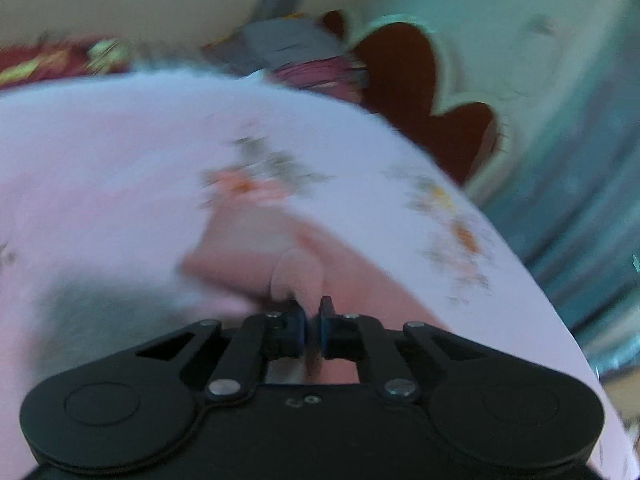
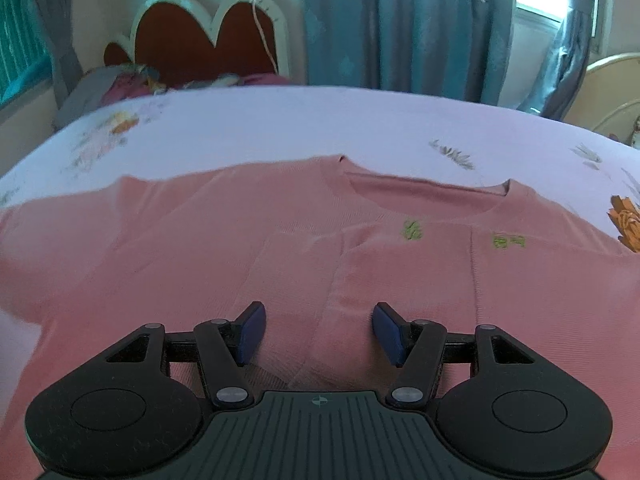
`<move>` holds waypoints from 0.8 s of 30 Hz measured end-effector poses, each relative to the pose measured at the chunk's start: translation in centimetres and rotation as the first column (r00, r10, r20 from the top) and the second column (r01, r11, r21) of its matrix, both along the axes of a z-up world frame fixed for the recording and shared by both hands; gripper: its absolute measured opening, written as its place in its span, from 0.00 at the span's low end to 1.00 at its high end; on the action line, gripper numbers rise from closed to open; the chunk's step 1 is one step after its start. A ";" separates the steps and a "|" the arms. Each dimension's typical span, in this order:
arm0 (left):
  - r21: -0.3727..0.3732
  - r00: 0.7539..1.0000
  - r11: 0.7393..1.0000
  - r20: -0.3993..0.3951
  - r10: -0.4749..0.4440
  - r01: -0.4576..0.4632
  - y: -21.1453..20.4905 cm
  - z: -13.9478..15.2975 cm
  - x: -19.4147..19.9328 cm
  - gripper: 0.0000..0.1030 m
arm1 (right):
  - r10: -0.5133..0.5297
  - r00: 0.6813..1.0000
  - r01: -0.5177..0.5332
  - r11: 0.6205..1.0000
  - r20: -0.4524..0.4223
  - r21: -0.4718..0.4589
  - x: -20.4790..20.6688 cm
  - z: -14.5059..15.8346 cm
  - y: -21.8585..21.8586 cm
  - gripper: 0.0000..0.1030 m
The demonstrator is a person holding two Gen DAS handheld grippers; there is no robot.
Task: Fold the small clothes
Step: 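Grasp the other sleeve cuff with the left gripper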
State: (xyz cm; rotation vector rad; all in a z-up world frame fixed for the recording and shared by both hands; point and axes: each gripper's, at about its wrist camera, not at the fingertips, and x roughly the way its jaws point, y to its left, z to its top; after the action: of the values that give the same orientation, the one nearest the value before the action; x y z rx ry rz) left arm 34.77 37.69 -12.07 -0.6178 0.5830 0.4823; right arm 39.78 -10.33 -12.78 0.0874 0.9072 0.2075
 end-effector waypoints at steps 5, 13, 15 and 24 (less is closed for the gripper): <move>0.082 0.970 0.971 0.084 -0.230 0.223 -7.4 4.2 1.0 0.06 | -0.042 0.999 0.042 0.998 0.013 0.045 -0.6 0.8 -1.9 0.58; 0.139 0.761 0.777 0.154 -0.630 0.614 -24.3 7.4 2.9 0.06 | -0.133 0.990 0.129 0.989 0.051 0.079 -2.8 2.6 -6.8 0.58; 0.132 0.688 0.706 0.159 -0.708 0.696 -29.0 7.0 3.2 0.06 | -0.161 0.985 0.157 0.985 0.056 0.076 -3.6 2.9 -8.4 0.58; 0.137 0.472 0.460 -0.074 -0.879 0.877 -42.8 0.0 3.2 0.08 | -0.272 0.961 0.269 0.960 0.040 0.074 -7.7 3.4 -15.7 0.58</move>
State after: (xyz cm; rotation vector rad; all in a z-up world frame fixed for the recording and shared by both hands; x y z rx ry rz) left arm 37.96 -5.16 -12.08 -0.0863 0.7678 -0.4870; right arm 32.06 -26.00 -9.40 0.2670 0.8290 -0.0150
